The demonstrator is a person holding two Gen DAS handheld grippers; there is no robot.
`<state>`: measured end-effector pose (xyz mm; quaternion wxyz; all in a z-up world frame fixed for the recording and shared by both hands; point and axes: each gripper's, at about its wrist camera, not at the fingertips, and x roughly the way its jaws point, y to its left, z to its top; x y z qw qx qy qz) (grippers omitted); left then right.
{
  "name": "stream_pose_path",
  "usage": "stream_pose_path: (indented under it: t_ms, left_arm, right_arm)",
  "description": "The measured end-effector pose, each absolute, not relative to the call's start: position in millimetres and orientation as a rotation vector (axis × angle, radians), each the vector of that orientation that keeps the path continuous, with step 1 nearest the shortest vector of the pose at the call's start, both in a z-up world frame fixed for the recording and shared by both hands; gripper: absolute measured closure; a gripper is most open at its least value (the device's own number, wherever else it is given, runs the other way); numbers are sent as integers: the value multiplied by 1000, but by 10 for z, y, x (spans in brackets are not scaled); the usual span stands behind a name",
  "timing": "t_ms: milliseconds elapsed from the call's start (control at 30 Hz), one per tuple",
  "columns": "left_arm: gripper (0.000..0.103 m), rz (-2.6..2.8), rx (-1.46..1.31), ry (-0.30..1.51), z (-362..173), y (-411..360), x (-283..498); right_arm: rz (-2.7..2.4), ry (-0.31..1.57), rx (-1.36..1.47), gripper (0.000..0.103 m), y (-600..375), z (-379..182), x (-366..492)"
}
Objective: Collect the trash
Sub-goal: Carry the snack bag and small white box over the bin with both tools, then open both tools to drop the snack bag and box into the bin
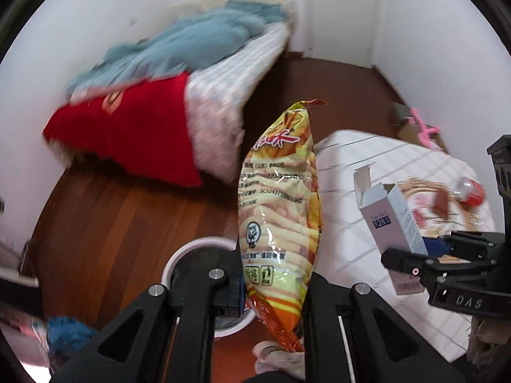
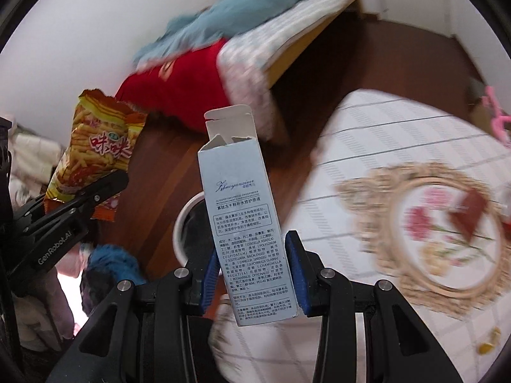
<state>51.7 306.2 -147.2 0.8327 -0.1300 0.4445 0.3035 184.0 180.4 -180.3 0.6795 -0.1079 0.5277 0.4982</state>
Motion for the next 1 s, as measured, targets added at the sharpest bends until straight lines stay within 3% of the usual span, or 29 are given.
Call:
stream_pose_path:
  t_ms: [467,633,700,733,767,833,1000]
  left_arm:
    - [93,691,-728,1148,-3051,4531,-56]
    - [90,680,-857,1184,-3358,4799,-96]
    - [80,688,-885,1179,-3400,4838,-141]
    - [61,702,-891,1174,-3409,4856,-171]
    - [33,717,-902,1163,-3423,4879,-243]
    - [8,742,-924,1147,-3446,4891,-333]
    - [4,815,-952,1150,-3476,4872,-589]
  right_arm:
    - [1142,1497,-520,62,3752,-3526,1177]
    - [1132,1554,-588,61,4125,-3963,1048]
    - [1120,1561,-598,61,4235,-4083,1025]
    - [1113,1571,-593,61,4276,-4139,1023]
    - [1103,1582,-593,59,4298,-4193,1041]
    - [1093,1599,-605,37,4385,-4289,1093]
    - [1091,1575,-645,4,4426,-4271,1124]
